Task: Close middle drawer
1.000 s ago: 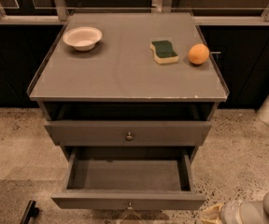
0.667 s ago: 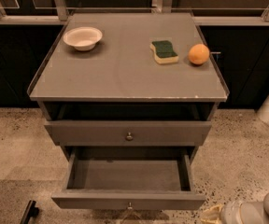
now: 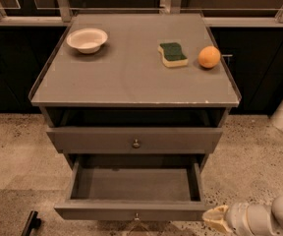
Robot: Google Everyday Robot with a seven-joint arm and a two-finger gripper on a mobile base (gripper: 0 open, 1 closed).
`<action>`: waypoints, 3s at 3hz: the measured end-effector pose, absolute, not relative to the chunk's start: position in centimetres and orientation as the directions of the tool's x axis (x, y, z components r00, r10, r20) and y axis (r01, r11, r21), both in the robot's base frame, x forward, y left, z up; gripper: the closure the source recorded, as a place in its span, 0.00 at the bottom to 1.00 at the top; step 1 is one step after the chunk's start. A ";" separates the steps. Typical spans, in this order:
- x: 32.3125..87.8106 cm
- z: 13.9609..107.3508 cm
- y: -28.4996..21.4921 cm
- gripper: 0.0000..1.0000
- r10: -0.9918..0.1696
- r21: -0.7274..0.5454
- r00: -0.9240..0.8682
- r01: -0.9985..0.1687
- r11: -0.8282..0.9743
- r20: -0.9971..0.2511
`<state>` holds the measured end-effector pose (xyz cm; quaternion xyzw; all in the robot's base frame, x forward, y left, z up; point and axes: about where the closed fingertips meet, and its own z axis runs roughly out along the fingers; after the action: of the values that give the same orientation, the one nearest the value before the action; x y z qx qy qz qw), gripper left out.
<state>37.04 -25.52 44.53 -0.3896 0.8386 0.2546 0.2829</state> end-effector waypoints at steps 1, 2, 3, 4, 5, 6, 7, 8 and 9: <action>39.9 44.4 -24.2 1.00 -0.443 0.187 -0.478 -0.810 0.555 -0.758; 40.9 44.0 -24.0 1.00 -0.408 0.190 -0.476 -0.800 0.570 -0.780; 40.9 44.1 -24.0 1.00 -0.408 0.190 -0.476 -0.800 0.570 -0.780; 41.0 44.1 -23.8 1.00 -0.411 0.182 -0.477 -0.795 0.578 -0.777; 41.0 43.9 -23.5 1.00 -0.411 0.182 -0.481 -0.792 0.583 -0.774; 41.0 44.1 -23.4 1.00 -0.411 0.182 -0.482 -0.791 0.583 -0.774; 41.0 44.1 -23.3 1.00 -0.412 0.188 -0.494 -0.784 0.591 -0.766; 40.8 44.0 -23.0 1.00 -0.412 0.198 -0.503 -0.782 0.591 -0.759; 41.4 42.6 -22.2 1.00 -0.404 0.184 -0.505 -0.768 0.613 -0.762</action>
Offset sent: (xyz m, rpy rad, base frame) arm 0.0500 0.0215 -0.0399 0.2423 -0.1479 -0.0979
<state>41.36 -22.21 42.62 -0.3543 0.8274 0.2607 0.3491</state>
